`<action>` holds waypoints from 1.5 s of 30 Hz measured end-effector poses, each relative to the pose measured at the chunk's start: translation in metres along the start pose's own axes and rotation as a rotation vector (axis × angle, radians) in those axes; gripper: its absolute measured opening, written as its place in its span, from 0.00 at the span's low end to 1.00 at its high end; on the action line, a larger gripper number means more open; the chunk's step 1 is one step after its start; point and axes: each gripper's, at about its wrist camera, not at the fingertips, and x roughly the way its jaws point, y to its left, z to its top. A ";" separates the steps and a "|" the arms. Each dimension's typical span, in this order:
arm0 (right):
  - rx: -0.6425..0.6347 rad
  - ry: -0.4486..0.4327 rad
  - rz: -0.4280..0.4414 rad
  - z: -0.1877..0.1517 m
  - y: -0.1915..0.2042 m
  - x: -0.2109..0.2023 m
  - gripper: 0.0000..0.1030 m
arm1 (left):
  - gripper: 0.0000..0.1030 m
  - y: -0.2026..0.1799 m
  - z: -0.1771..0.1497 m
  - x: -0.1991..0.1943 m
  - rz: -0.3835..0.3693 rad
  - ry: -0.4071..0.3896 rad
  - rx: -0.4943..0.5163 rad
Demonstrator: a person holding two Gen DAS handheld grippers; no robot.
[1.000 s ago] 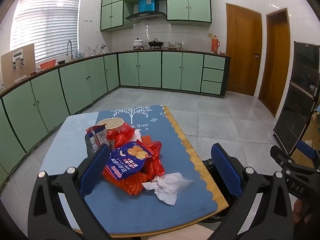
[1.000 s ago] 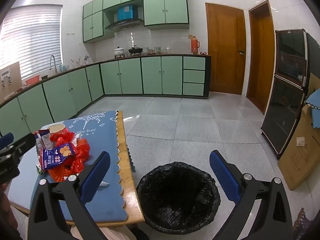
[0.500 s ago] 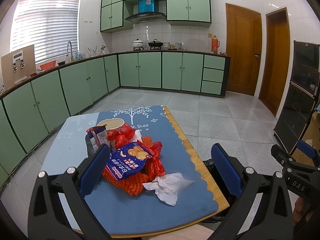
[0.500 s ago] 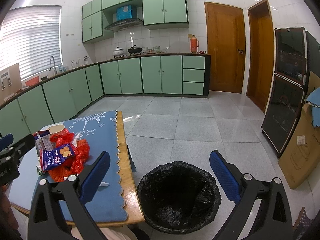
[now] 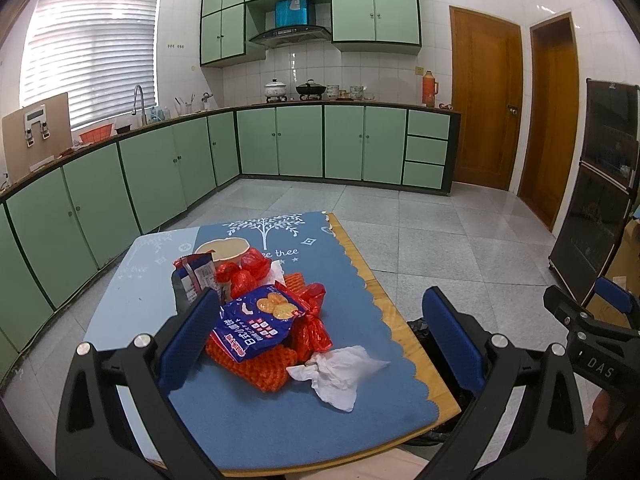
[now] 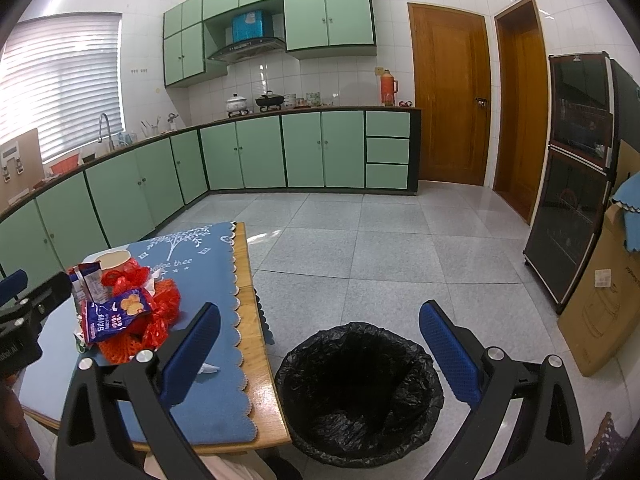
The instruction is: Collect trash
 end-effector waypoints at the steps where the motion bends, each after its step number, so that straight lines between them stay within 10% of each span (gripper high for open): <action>1: -0.001 0.000 0.000 0.000 0.000 0.000 0.94 | 0.95 -0.001 0.000 0.000 0.002 0.000 0.000; 45: 0.004 -0.003 0.001 0.001 0.001 -0.001 0.94 | 0.95 -0.002 -0.002 0.001 0.004 0.003 0.003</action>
